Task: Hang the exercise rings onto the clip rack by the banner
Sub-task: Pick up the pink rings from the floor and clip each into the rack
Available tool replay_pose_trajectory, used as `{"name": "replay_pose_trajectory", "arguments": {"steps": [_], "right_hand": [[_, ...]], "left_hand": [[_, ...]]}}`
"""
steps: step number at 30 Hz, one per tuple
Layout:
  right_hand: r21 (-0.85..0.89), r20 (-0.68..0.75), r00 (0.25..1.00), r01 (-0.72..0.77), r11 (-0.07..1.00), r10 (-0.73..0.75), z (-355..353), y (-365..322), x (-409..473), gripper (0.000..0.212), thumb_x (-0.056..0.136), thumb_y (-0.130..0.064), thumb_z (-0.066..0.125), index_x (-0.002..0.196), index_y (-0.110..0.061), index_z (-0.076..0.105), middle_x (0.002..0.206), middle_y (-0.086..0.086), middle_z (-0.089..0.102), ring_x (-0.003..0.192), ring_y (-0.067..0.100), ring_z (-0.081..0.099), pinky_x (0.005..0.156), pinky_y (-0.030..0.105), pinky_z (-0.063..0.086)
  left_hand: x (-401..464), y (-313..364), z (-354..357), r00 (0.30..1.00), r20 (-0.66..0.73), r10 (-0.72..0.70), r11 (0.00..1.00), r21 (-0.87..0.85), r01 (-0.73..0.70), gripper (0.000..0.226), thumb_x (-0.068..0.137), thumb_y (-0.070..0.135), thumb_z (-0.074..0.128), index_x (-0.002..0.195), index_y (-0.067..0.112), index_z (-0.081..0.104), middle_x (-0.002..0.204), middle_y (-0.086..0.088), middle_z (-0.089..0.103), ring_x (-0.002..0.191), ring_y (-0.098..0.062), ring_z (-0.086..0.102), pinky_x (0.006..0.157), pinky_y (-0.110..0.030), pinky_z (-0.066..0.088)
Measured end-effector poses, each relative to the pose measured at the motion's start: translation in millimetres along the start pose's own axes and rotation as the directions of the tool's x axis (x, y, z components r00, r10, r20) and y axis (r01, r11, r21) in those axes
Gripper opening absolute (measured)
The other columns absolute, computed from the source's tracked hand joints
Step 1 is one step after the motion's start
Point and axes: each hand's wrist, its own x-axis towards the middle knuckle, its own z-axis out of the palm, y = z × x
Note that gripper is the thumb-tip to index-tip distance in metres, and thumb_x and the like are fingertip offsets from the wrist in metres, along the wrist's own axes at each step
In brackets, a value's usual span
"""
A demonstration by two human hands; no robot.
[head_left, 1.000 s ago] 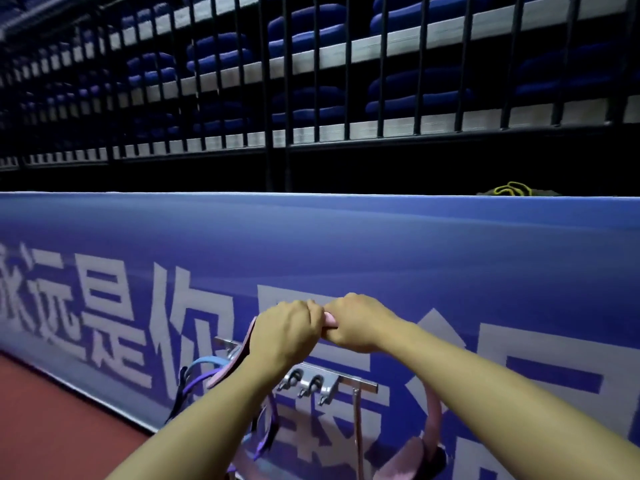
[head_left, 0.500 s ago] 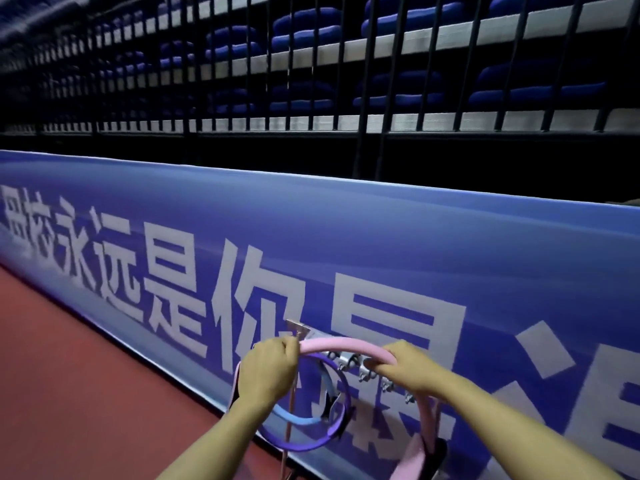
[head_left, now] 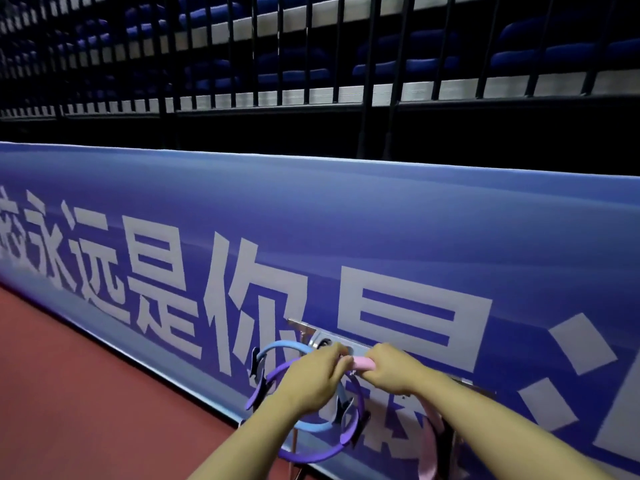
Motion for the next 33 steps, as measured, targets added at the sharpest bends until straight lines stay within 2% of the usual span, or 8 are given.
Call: {"name": "replay_pose_trajectory", "arguments": {"steps": [5,10,13,15,20,24,29,33], "right_hand": [[-0.053,0.065,0.998,0.016,0.998,-0.012,16,41,42,0.031,0.084,-0.044,0.052,0.083,-0.016,0.064,0.089,0.008,0.068,0.078,0.028,0.06,0.068,0.041,0.048],[0.022,0.092,0.996,-0.004,1.0,0.002,37,81,69,0.04,0.078,-0.053,0.064,0.107,-0.025,0.062,0.105,-0.002,0.067,0.093,0.021,0.061,0.08,0.037,0.049],[0.071,0.071,0.997,-0.026,0.997,0.021,56,95,82,0.042,0.076,-0.052,0.067,0.113,-0.032,0.059,0.111,-0.008,0.065,0.098,0.015,0.061,0.083,0.035,0.05],[0.085,0.064,0.998,-0.022,0.996,0.016,67,99,93,0.039,0.079,-0.051,0.067,0.113,-0.033,0.061,0.111,-0.008,0.063,0.099,0.014,0.059,0.085,0.035,0.05],[0.1,0.104,0.994,-0.043,0.994,0.033,96,115,129,0.041,0.086,-0.058,0.059,0.118,-0.034,0.067,0.108,0.004,0.055,0.1,0.021,0.054,0.086,0.037,0.046],[0.108,0.131,0.987,-0.104,0.989,0.09,116,128,163,0.055,0.085,-0.073,0.042,0.1,-0.027,0.067,0.086,0.002,0.062,0.082,0.024,0.058,0.076,0.041,0.051],[0.157,0.106,0.96,-0.272,0.949,0.258,136,143,197,0.035,0.084,-0.067,0.061,0.098,-0.035,0.063,0.096,-0.007,0.073,0.088,0.013,0.067,0.083,0.038,0.057],[0.158,0.082,0.939,-0.344,0.925,0.335,153,148,213,0.036,0.084,-0.067,0.061,0.098,-0.034,0.06,0.099,-0.008,0.072,0.091,0.014,0.067,0.083,0.037,0.056]], "left_hand": [[50,-30,20,0.969,0.246,0.036,0.997,0.053,-0.05,0.042,0.1,0.058,0.038,0.109,0.02,0.052,0.096,0.0,0.058,0.08,-0.021,0.052,0.067,-0.036,0.04],[96,-48,56,0.938,0.342,0.055,0.994,0.068,-0.083,0.042,0.103,0.055,0.037,0.105,0.016,0.054,0.097,-0.009,0.061,0.081,-0.023,0.052,0.068,-0.034,0.034],[118,-67,79,0.902,0.429,0.052,0.994,0.066,-0.088,0.044,0.102,0.057,0.038,0.1,0.016,0.053,0.104,-0.015,0.065,0.088,-0.032,0.058,0.077,-0.041,0.046],[134,-82,94,0.881,0.471,0.049,0.992,0.082,-0.099,0.042,0.101,0.059,0.038,0.092,0.019,0.05,0.101,-0.016,0.065,0.089,-0.036,0.059,0.081,-0.047,0.049],[176,-116,120,0.806,0.592,0.001,0.984,0.142,-0.105,0.047,0.101,0.051,0.041,0.107,0.009,0.063,0.108,-0.018,0.067,0.096,-0.037,0.06,0.076,-0.04,0.041],[207,-140,139,0.753,0.658,-0.003,0.978,0.16,-0.135,0.058,0.099,0.06,0.042,0.099,0.006,0.064,0.1,-0.017,0.065,0.091,-0.035,0.059,0.072,-0.038,0.041],[243,-170,163,0.729,0.684,0.037,0.967,0.16,-0.199,0.062,0.096,0.063,0.044,0.102,0.006,0.067,0.109,-0.02,0.058,0.102,-0.035,0.056,0.087,-0.045,0.048],[265,-186,176,0.737,0.672,0.067,0.948,0.187,-0.256,0.054,0.09,0.062,0.051,0.095,0.011,0.068,0.099,-0.016,0.067,0.093,-0.036,0.063,0.071,-0.038,0.044]]}}
